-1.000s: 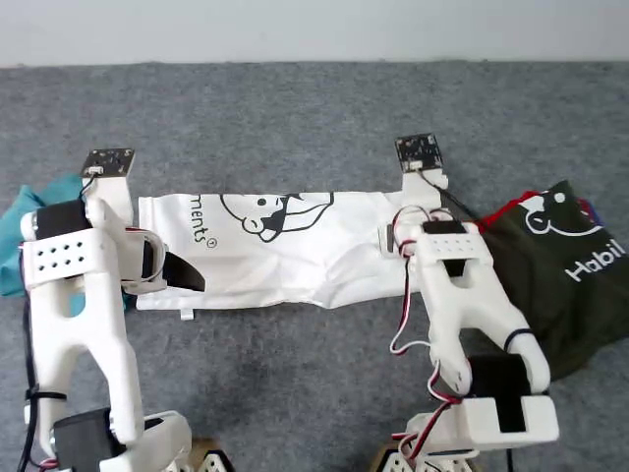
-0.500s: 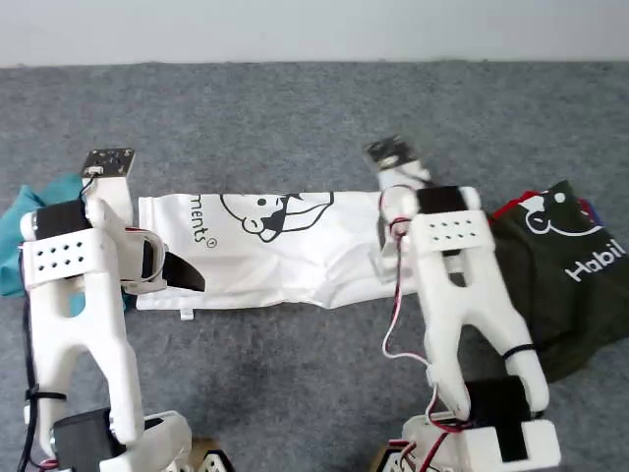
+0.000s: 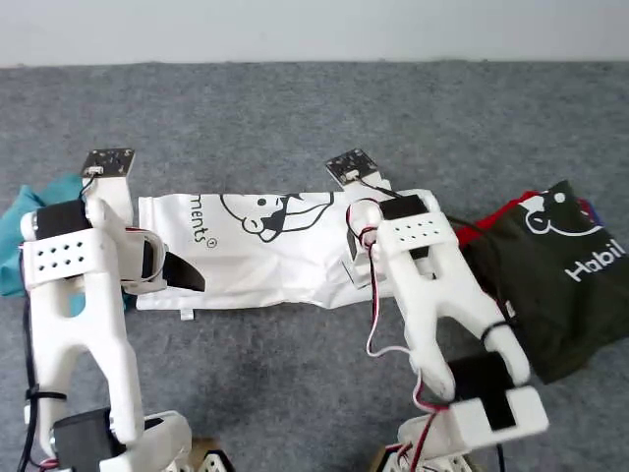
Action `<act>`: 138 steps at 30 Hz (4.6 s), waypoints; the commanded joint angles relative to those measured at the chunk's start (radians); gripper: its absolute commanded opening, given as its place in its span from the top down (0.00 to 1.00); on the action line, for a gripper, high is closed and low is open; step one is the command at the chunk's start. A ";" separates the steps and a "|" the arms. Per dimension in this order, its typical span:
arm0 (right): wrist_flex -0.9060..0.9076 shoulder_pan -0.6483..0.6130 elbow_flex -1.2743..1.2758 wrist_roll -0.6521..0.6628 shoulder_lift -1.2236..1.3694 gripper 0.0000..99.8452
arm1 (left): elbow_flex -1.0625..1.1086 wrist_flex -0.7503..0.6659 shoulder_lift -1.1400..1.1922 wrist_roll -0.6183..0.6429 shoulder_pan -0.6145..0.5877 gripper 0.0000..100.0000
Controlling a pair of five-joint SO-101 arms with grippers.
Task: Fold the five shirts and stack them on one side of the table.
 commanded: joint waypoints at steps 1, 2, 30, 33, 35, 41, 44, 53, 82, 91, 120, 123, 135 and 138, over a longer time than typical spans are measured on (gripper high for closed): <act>-0.048 -0.005 -0.006 -0.034 0.047 0.83 | -0.002 -0.006 -0.032 0.005 0.008 0.64; -0.071 -0.005 -0.006 -0.034 0.062 0.83 | -0.002 -0.006 -0.032 0.005 0.008 0.64; -0.234 -0.001 -0.146 -0.084 0.091 0.83 | -0.001 -0.006 -0.032 0.005 0.008 0.64; -0.070 -0.001 -0.167 -0.081 0.062 0.83 | -0.001 -0.006 -0.032 0.005 0.008 0.64; 0.002 -0.001 -0.169 -0.081 0.028 0.83 | -0.001 -0.006 -0.032 0.005 0.008 0.64; 0.145 -0.019 -0.164 -0.081 -0.074 0.83 | -0.001 -0.006 -0.032 0.005 0.008 0.64; 0.128 -0.045 -0.130 -0.081 -0.081 0.83 | -0.001 -0.006 -0.032 0.005 0.008 0.64; -0.213 -0.131 0.048 -0.089 -0.002 0.83 | -0.001 -0.006 -0.032 0.005 0.008 0.64; -0.019 -0.024 0.031 0.020 -0.394 0.83 | -0.107 -0.048 -0.029 0.018 -0.035 0.63; 0.082 0.150 0.152 0.044 -0.578 0.83 | -0.217 -0.095 0.238 0.183 -0.086 0.63; 0.062 0.162 0.216 0.044 -0.622 0.83 | -0.697 -0.184 0.841 0.183 -0.440 0.64; 0.062 0.162 0.216 0.044 -0.622 0.83 | -0.763 -0.124 0.836 0.181 -0.465 0.64; 0.062 0.160 0.216 0.044 -0.622 0.83 | -0.868 0.135 0.786 0.235 -0.239 0.64; 0.062 0.160 0.216 0.044 -0.622 0.83 | -0.828 0.135 0.784 0.235 -0.184 0.64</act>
